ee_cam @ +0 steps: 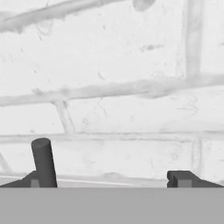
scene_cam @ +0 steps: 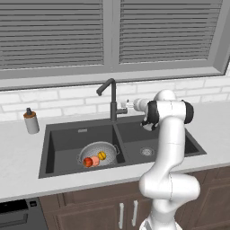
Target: Put the colander in the sink, put the tangerine, peach, apple in the colander, and turn on the sink faucet and pour water over the colander.
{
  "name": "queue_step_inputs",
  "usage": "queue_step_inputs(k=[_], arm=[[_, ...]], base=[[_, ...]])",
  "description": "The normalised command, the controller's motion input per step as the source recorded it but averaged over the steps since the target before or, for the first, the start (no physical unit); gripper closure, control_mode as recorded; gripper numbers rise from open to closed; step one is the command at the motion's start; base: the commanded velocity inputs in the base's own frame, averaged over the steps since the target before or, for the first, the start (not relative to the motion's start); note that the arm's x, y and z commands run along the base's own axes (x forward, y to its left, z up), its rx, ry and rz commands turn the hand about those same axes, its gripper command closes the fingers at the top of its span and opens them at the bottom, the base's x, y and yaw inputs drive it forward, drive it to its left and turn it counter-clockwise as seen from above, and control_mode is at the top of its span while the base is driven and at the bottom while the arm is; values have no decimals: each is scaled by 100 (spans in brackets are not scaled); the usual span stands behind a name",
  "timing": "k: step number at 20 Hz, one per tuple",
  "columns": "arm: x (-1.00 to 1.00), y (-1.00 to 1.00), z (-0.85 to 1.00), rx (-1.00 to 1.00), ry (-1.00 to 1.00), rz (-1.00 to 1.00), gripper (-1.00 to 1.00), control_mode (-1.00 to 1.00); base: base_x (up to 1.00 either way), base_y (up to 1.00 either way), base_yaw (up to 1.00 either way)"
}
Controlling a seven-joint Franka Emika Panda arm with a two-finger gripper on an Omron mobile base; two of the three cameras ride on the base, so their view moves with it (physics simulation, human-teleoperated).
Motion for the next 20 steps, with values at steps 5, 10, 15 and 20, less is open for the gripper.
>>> queue_step_inputs(k=[5, 10, 15, 20], arm=[[0, -97, 0, 1, 0, 0, -100, -100], [0, -96, -1, 1, 0, 0, -100, -100], [0, -95, -2, 2, 0, 0, -100, -100], [0, -96, -3, 4, 0, 3, -100, -100]], base=[[0, 0, 0], [0, 0, 0], [0, 0, 0], [0, 0, 0]])
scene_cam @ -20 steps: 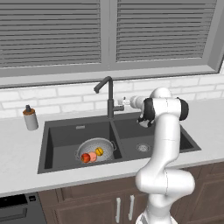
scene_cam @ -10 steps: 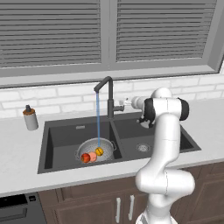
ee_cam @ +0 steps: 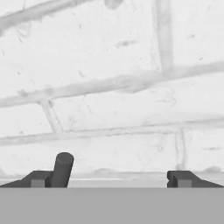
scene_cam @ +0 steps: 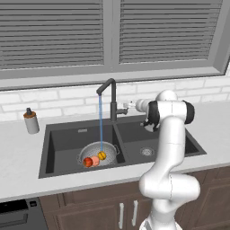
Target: Put the colander in the sink, put the tangerine, peach, apple in the colander, and turn on the sink faucet and pour water over the colander.
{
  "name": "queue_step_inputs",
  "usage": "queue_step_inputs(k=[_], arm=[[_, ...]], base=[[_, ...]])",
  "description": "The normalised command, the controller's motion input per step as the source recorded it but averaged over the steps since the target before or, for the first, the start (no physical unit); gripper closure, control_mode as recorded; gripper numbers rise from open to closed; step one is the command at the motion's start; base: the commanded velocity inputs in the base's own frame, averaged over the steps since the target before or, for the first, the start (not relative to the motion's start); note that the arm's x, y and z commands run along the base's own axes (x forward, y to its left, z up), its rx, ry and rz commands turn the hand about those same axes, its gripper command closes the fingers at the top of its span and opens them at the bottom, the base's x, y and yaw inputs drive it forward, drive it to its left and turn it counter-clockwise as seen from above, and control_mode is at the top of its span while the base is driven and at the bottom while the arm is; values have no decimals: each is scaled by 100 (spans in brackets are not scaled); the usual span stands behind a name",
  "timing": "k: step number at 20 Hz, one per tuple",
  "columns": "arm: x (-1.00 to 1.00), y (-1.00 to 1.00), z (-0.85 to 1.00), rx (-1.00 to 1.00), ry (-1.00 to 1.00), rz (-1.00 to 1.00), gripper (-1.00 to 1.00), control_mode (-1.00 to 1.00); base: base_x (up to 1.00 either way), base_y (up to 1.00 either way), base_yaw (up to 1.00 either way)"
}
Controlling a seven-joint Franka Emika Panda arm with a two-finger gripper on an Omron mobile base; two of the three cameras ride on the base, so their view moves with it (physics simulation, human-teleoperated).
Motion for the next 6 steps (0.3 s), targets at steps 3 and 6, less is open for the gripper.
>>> queue_step_inputs(k=[3, 6], arm=[[0, -89, -3, 4, 0, 4, -100, -100], [0, -45, -2, 1, 0, 0, -100, -100]], base=[[0, 0, 0], [0, 0, 0]])
